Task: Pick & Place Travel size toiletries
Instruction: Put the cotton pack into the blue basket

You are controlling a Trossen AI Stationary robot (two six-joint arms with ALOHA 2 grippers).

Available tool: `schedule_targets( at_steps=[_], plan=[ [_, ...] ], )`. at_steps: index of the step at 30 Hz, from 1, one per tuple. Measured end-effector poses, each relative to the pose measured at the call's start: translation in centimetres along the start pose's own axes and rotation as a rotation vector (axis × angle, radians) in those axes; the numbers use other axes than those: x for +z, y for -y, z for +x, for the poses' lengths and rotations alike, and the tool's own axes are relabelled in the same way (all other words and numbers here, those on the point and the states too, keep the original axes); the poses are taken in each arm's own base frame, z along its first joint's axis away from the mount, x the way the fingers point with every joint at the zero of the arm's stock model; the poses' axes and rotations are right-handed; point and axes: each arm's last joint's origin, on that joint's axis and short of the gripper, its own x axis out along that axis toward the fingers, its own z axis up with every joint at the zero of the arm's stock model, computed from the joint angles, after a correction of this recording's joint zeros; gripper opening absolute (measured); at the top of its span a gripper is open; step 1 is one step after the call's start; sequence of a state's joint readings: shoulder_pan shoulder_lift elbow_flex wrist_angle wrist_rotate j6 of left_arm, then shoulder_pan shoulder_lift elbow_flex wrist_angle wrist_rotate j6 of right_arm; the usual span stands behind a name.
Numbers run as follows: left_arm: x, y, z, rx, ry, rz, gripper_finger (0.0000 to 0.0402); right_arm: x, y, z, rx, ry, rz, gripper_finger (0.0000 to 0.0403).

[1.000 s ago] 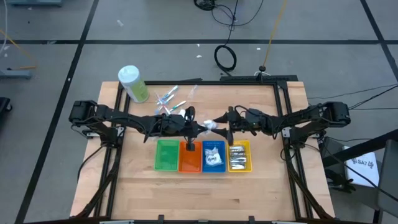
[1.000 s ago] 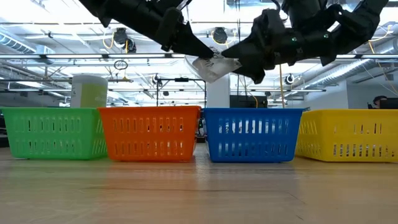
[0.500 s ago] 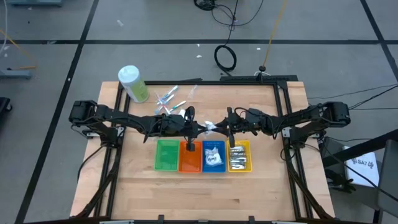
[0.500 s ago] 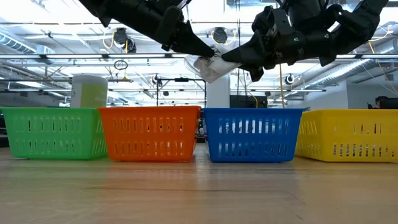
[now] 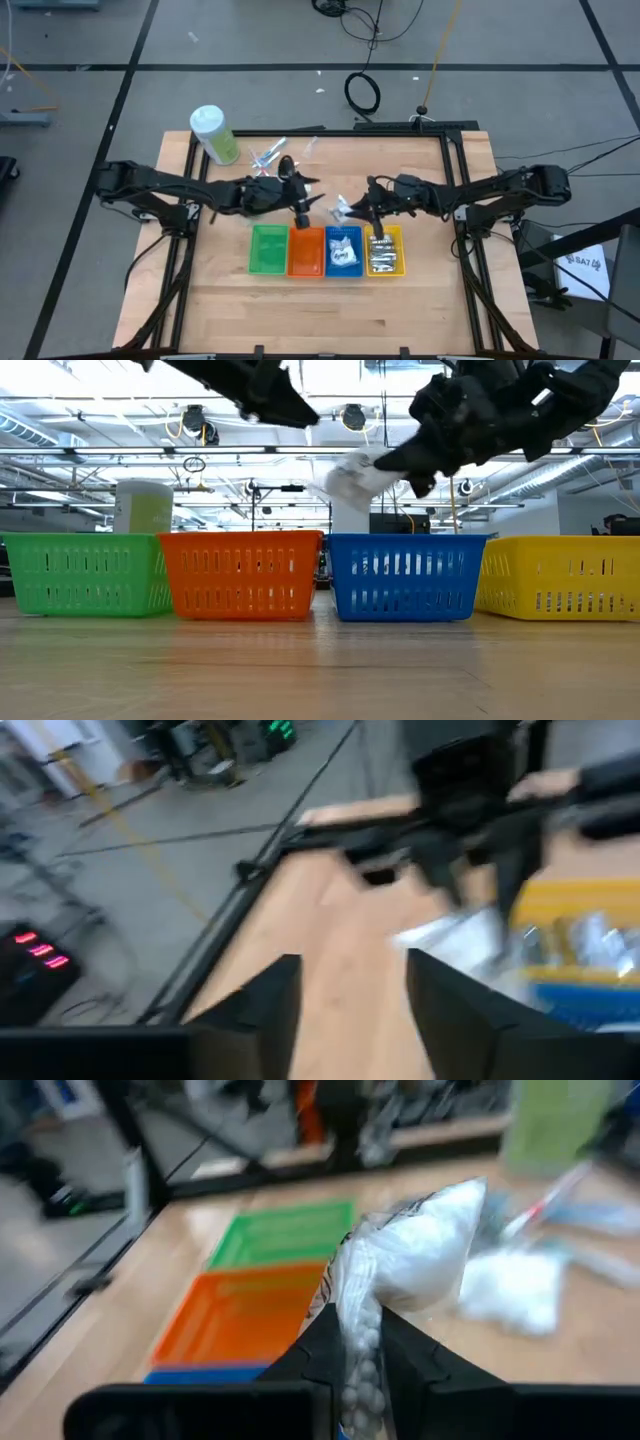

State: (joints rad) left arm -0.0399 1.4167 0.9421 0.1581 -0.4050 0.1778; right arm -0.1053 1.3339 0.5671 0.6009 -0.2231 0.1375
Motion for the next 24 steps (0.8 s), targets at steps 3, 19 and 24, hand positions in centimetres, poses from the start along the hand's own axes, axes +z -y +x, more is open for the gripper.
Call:
schedule_targets(
  at_steps=[3,19,24],
  plan=[
    [0.6,-1.0,-1.4,0.085,-0.017,-0.002,0.0222,-0.5,-0.5,-0.7,0.09,-0.108,0.061,0.0031],
    [0.5,-1.6,-2.3,0.176,-0.062,-0.042,0.0253,-1.9,-3.6,0.0,0.241,-0.201,0.03,0.0079],
    [0.5,-1.6,-2.3,0.176,-0.062,-0.041,0.0255,-1.7,-3.9,0.1,0.211,-0.166,0.02,0.0144]
  ],
)
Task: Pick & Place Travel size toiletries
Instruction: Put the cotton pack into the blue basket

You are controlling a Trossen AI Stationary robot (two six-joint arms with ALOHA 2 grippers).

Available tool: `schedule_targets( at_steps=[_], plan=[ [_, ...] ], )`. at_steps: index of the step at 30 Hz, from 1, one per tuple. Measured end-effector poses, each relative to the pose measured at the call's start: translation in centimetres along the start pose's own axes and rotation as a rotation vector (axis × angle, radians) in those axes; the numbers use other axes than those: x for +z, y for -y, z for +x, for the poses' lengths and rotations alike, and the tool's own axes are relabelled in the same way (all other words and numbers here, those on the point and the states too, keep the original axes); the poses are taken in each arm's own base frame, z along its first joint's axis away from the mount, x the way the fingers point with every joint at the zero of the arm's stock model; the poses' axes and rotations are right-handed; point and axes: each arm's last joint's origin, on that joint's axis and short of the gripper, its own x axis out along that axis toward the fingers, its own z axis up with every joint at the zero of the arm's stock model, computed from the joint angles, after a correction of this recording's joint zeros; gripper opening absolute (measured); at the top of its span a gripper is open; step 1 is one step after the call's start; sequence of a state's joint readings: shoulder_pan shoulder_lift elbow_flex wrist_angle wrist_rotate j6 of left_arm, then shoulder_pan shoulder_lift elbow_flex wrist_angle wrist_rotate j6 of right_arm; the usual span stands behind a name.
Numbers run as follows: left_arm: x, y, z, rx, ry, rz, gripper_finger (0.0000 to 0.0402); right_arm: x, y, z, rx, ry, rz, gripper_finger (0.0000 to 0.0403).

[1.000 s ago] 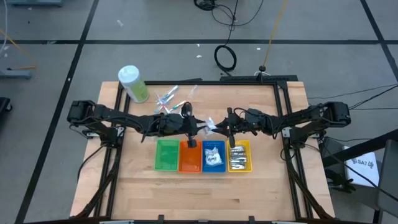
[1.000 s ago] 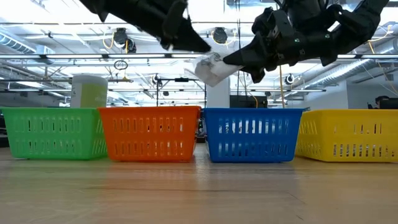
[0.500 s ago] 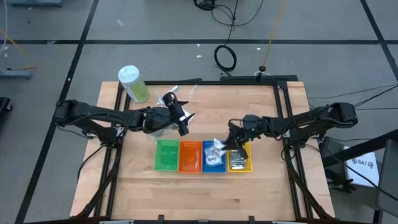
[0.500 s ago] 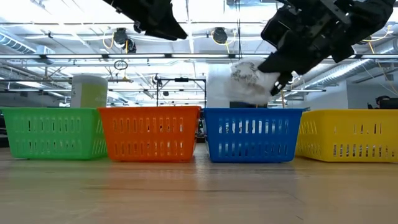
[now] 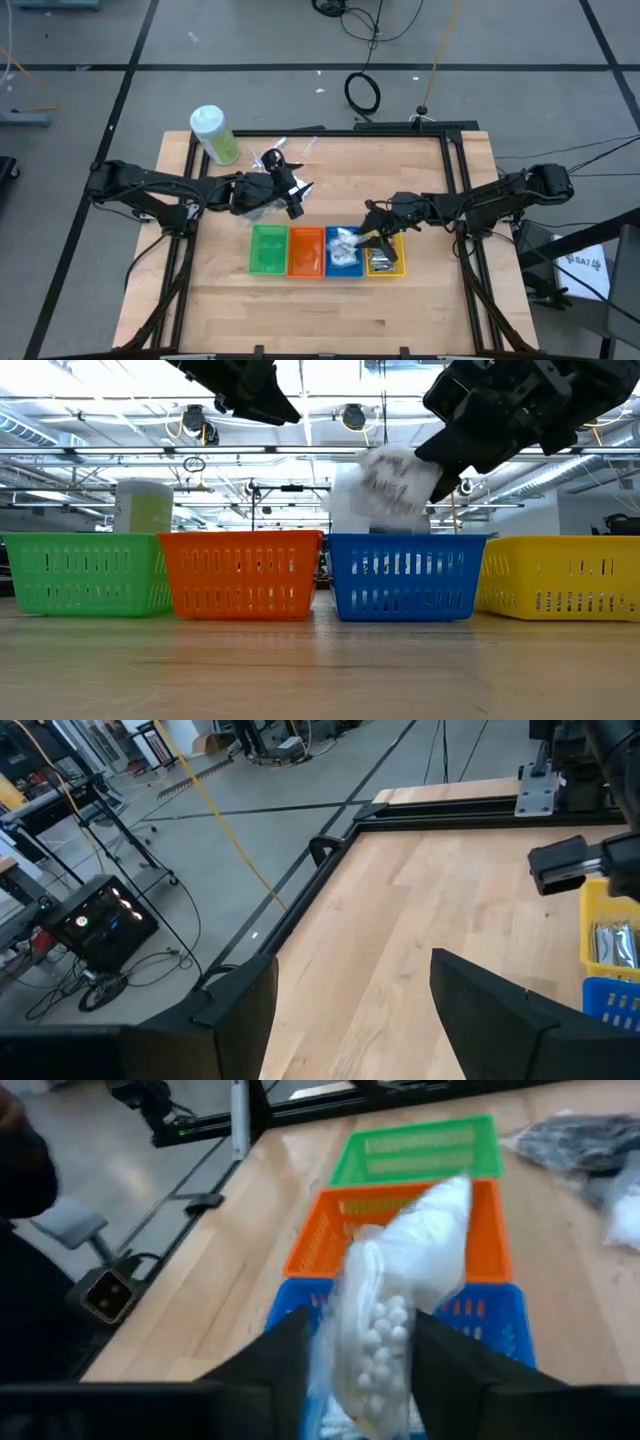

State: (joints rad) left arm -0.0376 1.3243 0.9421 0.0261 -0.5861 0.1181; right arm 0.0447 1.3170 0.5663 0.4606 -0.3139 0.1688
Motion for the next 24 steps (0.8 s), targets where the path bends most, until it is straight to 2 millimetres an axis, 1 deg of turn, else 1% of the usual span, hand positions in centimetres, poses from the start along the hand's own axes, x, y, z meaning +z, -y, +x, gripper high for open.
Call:
schedule_targets(
  at_steps=[6,11,15,20,22,24],
  plan=[
    [0.0,0.0,0.0,0.0,0.0,0.0,0.0251,0.0,-0.1,0.0,-0.025,0.004,0.012,0.0221],
    [0.0,0.0,0.0,0.0,-0.001,0.0,0.0255,0.1,-0.1,0.0,-0.017,0.015,0.03,0.0261],
    [0.0,0.0,0.0,0.0,-0.001,0.003,0.0255,0.0,-0.5,0.1,0.001,0.009,0.026,0.0268],
    [-0.2,-0.2,0.2,0.007,-0.02,-0.011,0.0255,0.2,-0.4,0.1,-0.012,0.029,0.002,0.0258],
    [-0.9,-0.7,0.4,0.022,-0.077,-0.05,0.0255,0.3,-0.2,0.1,-0.035,0.042,-0.002,0.0253],
    [-1.9,-1.3,0.9,0.044,-0.165,-0.103,0.0255,0.4,0.0,0.0,-0.043,0.043,-0.009,0.0249]
  ],
)
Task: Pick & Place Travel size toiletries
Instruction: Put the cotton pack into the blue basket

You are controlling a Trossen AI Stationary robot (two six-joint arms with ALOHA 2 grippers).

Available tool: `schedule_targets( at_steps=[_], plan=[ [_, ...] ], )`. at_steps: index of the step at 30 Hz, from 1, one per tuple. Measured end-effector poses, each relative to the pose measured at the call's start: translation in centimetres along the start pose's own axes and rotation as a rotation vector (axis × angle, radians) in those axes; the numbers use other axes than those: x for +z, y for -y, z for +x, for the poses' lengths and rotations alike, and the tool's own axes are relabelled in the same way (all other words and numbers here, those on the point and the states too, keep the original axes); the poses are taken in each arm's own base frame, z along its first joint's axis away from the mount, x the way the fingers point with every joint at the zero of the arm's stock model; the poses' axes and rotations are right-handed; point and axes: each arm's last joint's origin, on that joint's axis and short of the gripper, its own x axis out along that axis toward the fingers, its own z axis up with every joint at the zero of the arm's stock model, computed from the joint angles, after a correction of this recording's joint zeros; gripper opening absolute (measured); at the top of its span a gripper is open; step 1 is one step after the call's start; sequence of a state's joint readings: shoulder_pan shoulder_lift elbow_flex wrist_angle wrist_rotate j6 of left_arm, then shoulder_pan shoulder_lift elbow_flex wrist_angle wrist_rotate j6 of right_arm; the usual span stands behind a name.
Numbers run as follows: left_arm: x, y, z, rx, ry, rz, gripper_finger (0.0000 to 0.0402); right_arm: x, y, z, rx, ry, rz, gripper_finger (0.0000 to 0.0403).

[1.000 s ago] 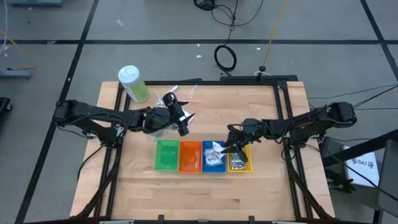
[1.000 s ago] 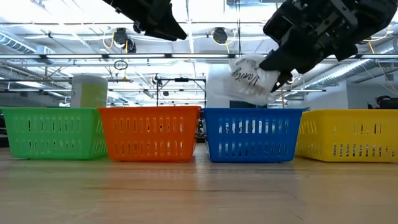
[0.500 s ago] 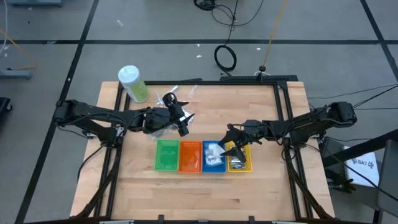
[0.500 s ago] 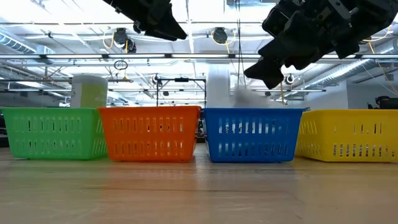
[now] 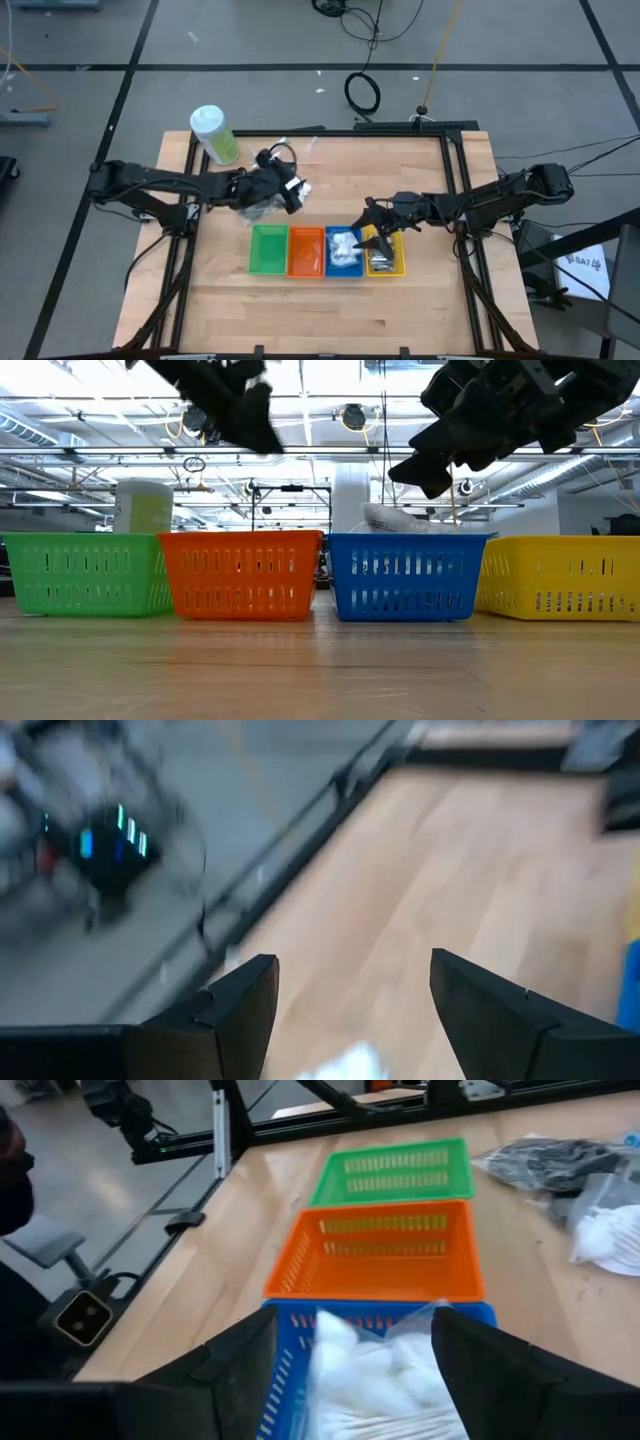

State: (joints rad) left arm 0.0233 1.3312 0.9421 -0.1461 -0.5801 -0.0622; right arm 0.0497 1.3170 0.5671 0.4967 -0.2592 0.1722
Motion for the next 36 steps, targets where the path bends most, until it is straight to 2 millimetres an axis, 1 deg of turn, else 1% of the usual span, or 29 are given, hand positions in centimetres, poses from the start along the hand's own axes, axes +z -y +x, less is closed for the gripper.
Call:
schedule_targets(
  at_steps=[3,5,13,16,22,28,30,32,36],
  plan=[
    [-1.6,-0.8,1.2,0.007,-0.152,-0.066,0.0255,0.0,0.2,0.0,-0.008,0.002,0.001,0.0246],
    [-2.5,-1.0,2.2,-0.01,-0.223,-0.11,0.0255,0.1,0.3,-0.1,-0.012,0.003,-0.001,0.0244],
    [-6.5,-0.5,7.1,-0.014,-0.467,-0.195,0.0255,0.1,0.6,-0.2,-0.023,0.006,-0.001,0.0242],
    [-7.9,-0.5,8.4,-0.01,-0.536,-0.233,0.0255,0.1,0.6,-0.2,-0.023,0.006,-0.001,0.0242],
    [-10.0,-0.8,10.1,0.014,-0.645,-0.262,0.0255,0.1,0.6,-0.2,-0.023,0.006,-0.015,0.0242],
    [-10.8,-0.7,10.7,0.014,-0.677,-0.241,0.0254,0.1,0.6,-0.2,-0.023,0.006,-0.02,0.0242],
    [-10.8,-0.6,10.8,-0.012,-0.679,-0.235,0.0243,0.1,0.6,-0.2,-0.025,0.006,-0.02,0.0242],
    [-10.7,-0.6,10.7,-0.034,-0.679,-0.239,0.022,0.1,0.6,-0.2,-0.04,0.009,-0.021,0.0242],
    [-10.5,-0.4,10.6,-0.074,-0.676,-0.226,0.0138,0.1,0.8,-0.2,-0.098,0.016,-0.033,0.0242]
  ],
)
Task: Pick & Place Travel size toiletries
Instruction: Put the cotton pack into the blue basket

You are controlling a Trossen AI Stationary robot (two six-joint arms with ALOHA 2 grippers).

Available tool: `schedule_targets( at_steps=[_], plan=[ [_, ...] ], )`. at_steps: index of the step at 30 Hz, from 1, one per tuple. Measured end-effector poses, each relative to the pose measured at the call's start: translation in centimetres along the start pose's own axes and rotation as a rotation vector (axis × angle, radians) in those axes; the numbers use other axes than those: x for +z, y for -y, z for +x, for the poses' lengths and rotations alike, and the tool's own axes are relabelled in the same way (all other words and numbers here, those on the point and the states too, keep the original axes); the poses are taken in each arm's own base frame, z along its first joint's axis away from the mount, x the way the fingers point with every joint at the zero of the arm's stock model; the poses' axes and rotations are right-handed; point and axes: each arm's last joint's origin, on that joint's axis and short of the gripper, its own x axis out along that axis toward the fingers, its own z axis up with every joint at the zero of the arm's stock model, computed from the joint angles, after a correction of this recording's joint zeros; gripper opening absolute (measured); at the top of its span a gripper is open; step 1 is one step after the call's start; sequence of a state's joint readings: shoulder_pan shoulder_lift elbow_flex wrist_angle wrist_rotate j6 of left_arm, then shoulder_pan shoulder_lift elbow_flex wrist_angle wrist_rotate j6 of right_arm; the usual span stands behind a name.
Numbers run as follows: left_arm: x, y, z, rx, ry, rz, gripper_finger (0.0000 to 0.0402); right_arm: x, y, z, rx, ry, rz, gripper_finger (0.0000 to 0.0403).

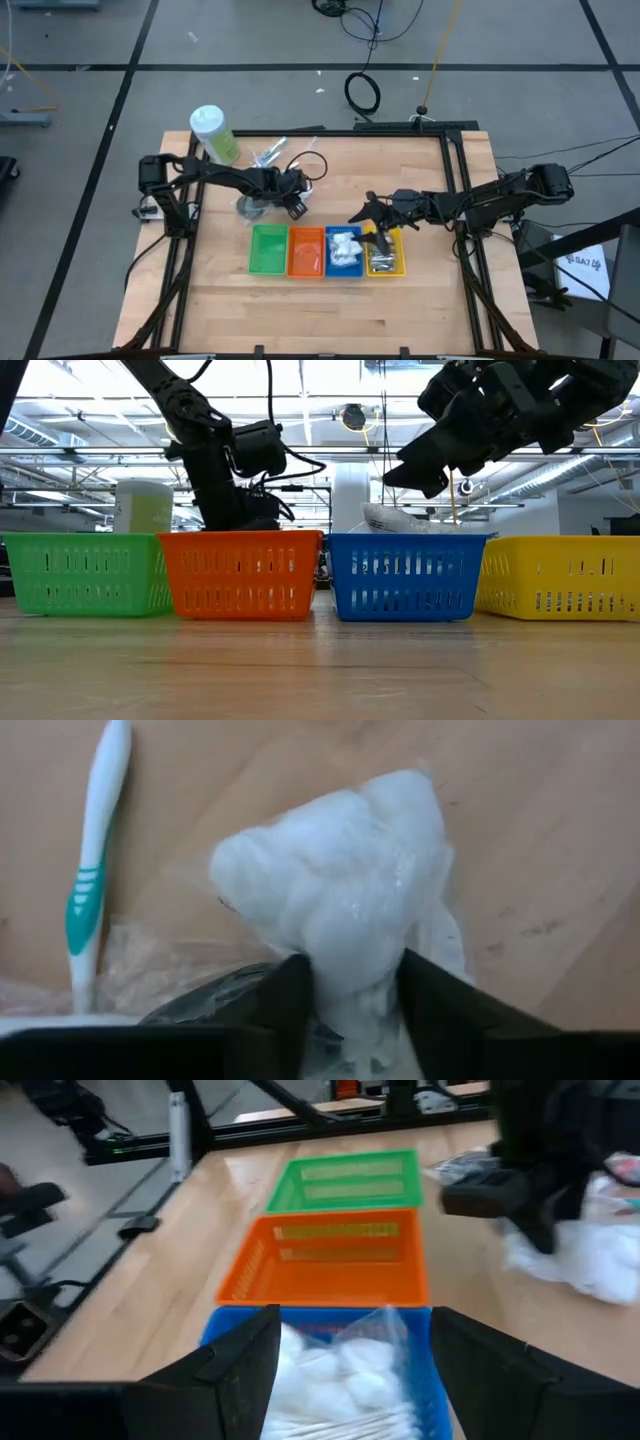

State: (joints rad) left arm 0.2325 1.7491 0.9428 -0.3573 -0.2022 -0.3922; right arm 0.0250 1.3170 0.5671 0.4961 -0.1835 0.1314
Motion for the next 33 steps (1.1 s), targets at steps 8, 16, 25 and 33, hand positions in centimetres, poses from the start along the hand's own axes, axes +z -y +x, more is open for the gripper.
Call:
schedule_targets(
  at_steps=[8,16,25,33],
  plan=[
    [0.3,0.3,-0.5,-0.007,0.041,0.132,0.002,0.1,0.6,-0.1,-0.161,0.02,-0.004,0.0242],
    [0.4,3.0,-2.4,0.083,0.222,0.46,0.0012,0.3,1.7,-0.3,-0.229,0.049,0.07,0.0242],
    [0.3,8.2,-4.9,0.277,0.533,0.907,0.0008,0.3,3.1,-0.7,-0.275,0.06,0.233,0.0242],
    [0.6,10.6,-6.8,0.28,0.667,1.006,0.0006,0.4,3.1,-0.7,-0.273,0.071,0.232,0.0242]
  ],
)
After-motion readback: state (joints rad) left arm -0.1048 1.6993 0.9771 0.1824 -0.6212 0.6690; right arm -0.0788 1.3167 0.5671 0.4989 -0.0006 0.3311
